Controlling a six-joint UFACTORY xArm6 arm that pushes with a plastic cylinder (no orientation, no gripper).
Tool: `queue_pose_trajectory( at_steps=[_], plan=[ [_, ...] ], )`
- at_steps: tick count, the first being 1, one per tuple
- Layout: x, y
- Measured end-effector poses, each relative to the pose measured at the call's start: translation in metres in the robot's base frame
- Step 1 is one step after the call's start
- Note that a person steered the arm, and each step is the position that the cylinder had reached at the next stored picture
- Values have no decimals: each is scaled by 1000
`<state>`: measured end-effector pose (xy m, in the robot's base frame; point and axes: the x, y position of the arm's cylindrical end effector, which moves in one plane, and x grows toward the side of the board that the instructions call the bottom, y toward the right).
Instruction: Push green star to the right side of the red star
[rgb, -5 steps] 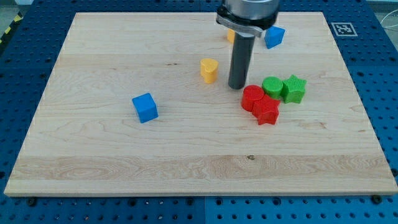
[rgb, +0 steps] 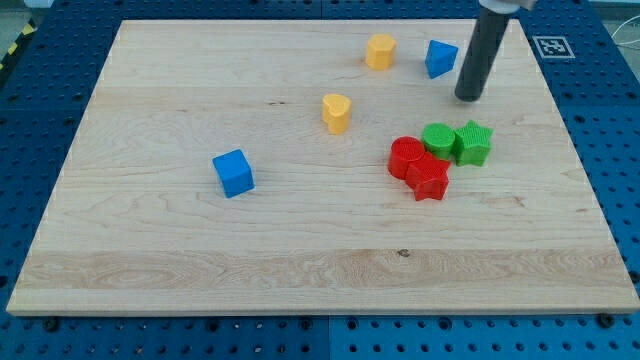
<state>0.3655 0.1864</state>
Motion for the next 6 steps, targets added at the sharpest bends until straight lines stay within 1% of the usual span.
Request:
queue_pose_trajectory(
  at_steps=[1,3,4,6],
  plan=[
    [44,0],
    [48,0],
    [60,0],
    [99,0]
  ],
)
